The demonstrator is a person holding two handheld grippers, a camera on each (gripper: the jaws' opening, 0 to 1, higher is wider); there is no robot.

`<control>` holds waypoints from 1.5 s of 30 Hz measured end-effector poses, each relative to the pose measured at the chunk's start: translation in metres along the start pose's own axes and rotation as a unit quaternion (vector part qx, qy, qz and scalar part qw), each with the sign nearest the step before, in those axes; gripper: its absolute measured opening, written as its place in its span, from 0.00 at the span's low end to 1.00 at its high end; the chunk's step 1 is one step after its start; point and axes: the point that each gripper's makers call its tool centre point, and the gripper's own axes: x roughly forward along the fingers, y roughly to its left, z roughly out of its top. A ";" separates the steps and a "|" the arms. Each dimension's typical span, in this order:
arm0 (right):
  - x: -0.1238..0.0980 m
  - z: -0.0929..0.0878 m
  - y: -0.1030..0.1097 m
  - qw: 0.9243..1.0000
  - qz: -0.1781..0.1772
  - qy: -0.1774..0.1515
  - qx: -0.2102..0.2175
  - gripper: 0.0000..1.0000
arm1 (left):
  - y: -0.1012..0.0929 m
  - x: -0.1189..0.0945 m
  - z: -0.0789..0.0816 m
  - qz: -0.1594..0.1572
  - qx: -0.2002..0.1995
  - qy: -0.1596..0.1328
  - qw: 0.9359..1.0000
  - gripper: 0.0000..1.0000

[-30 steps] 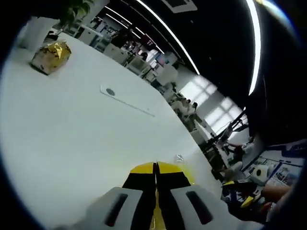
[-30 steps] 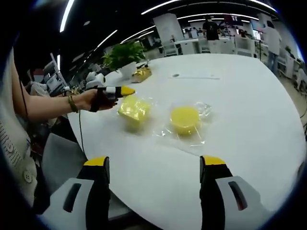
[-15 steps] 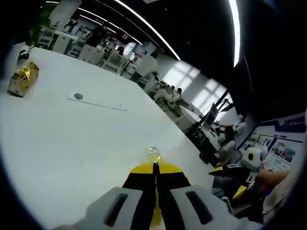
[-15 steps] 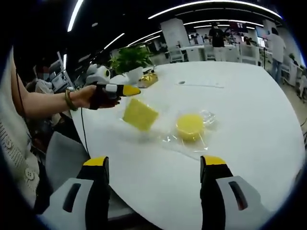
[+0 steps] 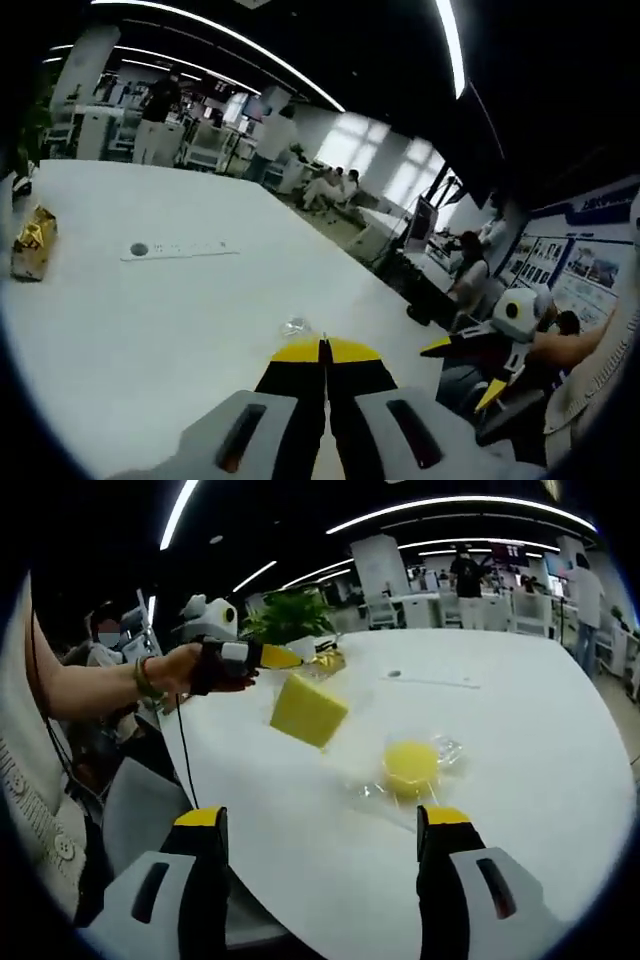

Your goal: Compare the silicone blocks by pressing each to a similar depth, holding the contact briefly, and releasing to observe deformation and rebound differences across the visible hardness samples.

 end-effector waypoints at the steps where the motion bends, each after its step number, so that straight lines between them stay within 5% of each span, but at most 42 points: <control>1: -0.001 0.002 0.003 1.000 0.003 -0.002 -0.002 0.71 | -0.005 -0.001 0.002 -0.005 0.003 0.000 1.000 0.00; 7: -0.003 0.007 0.009 1.000 0.012 -0.007 -0.011 0.71 | -0.031 -0.011 0.014 -0.027 0.033 0.001 0.999 0.00; 26: -0.007 0.035 0.018 0.997 0.046 0.010 -0.061 0.79 | -0.070 -0.024 0.022 -0.084 0.102 0.034 0.991 0.00; 35: 0.012 0.060 0.026 0.990 0.087 0.029 -0.109 0.80 | -0.082 -0.021 0.015 -0.114 0.116 0.051 0.985 0.00; 45: 0.039 0.068 0.032 0.984 0.108 0.043 -0.137 0.77 | -0.095 -0.022 0.012 -0.146 0.125 0.062 0.979 0.00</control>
